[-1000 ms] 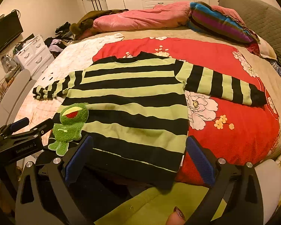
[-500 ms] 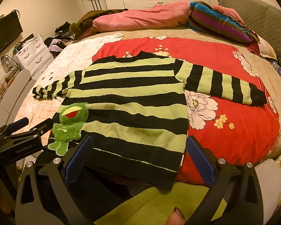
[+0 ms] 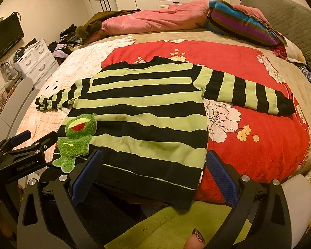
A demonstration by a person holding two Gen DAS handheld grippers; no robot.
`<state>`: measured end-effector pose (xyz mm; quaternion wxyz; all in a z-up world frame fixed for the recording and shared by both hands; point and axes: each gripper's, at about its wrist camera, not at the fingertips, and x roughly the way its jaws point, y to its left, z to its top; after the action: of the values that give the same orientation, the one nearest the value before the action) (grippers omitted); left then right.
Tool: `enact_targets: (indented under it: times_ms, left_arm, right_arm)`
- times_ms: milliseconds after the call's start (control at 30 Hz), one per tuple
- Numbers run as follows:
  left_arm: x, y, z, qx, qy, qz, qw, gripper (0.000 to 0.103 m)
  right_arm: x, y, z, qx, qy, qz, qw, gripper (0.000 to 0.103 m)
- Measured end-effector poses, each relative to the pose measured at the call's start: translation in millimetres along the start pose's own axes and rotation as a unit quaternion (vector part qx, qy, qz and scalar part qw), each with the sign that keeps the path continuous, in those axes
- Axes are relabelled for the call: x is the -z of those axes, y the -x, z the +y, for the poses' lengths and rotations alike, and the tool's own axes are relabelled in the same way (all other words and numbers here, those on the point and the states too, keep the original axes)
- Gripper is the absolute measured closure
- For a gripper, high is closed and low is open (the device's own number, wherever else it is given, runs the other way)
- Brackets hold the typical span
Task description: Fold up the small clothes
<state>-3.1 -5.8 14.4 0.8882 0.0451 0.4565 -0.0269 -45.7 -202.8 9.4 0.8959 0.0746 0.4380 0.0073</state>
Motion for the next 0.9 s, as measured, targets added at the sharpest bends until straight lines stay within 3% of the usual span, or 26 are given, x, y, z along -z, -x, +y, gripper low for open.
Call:
enact_targets:
  times_ms: [400, 900]
  left_arm:
    - [-4, -2, -4, 0.002, -0.004, 0.001, 1.0, 0.009]
    - [-32, -37, -24, 0.004, -0.009, 0.011, 0.9999, 0.009]
  right_arm:
    - [-1, -1, -1, 0.0, -0.001, -0.003, 1.0, 0.004]
    - [-24, -24, -27, 0.017, -0.014, -0.019, 1.0, 0.004]
